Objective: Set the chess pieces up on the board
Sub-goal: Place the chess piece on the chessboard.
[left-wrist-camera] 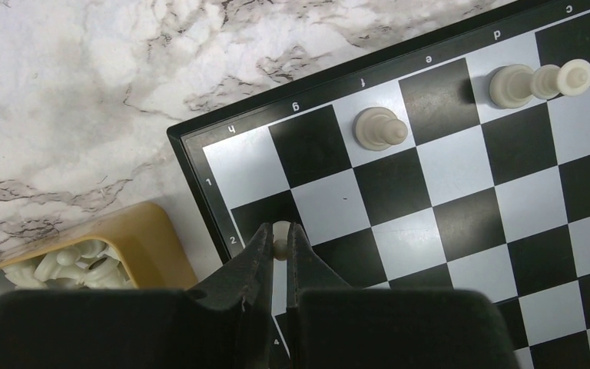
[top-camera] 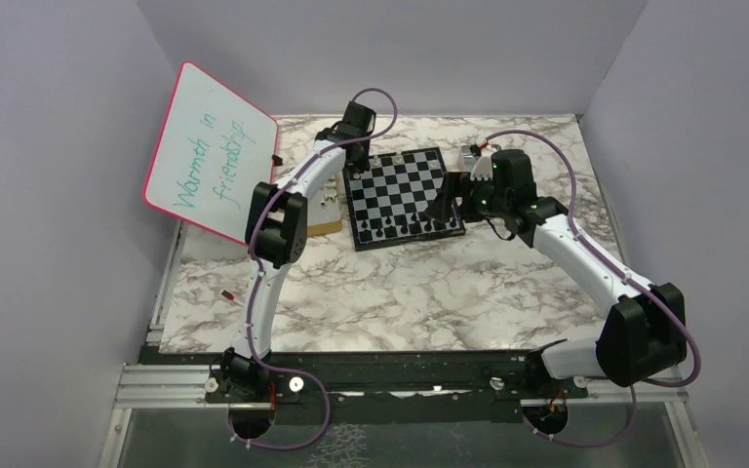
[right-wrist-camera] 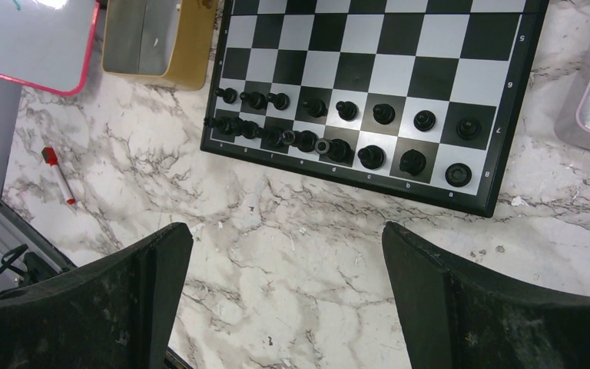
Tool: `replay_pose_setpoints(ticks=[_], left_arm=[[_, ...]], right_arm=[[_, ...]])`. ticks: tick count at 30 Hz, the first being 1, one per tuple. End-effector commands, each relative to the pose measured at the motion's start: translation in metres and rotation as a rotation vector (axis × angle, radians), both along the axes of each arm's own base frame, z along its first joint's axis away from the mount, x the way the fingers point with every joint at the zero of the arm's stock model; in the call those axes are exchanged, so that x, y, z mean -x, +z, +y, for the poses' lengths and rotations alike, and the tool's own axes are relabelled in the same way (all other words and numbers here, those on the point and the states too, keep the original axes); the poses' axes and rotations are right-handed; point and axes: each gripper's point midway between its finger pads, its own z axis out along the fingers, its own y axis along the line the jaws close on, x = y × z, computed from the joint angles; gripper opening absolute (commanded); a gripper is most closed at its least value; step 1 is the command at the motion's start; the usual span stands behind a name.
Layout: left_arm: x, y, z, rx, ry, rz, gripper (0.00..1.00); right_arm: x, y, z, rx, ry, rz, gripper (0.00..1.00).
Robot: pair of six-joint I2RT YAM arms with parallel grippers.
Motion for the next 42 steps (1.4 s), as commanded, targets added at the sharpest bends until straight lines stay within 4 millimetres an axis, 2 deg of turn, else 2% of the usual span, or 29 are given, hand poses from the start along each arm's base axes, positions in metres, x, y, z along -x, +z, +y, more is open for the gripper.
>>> replay_pose_setpoints(ticks=[1,4,11,21,25,35,42], left_arm=[[-0.002,-0.001,0.011,-0.043,0.014,-0.011,0.10],[-0.002,-0.002,0.012,-0.042,0.016,-0.008,0.13],[-0.003,-0.003,0.014,-0.052,0.020,-0.012,0.28],[-0.002,-0.014,0.013,-0.064,0.004,0.005,0.28],[-0.003,-0.013,0.012,-0.059,0.001,0.003,0.28],[-0.005,0.003,0.010,-0.053,-0.010,-0.018,0.29],[0.000,0.045,0.005,0.004,-0.027,-0.065,0.32]], right_arm=[[0.004,0.007,0.002,-0.013,0.013,-0.023,1.00],[0.004,0.006,0.002,-0.013,0.012,-0.021,1.00],[0.003,0.005,0.004,-0.022,0.016,-0.017,1.00],[0.004,0.003,0.004,-0.020,0.017,-0.014,1.00],[0.002,0.003,0.004,-0.017,0.019,-0.016,1.00],[0.000,0.005,0.007,-0.026,0.026,-0.017,1.00],[0.001,0.001,0.007,-0.026,0.025,-0.005,1.00]])
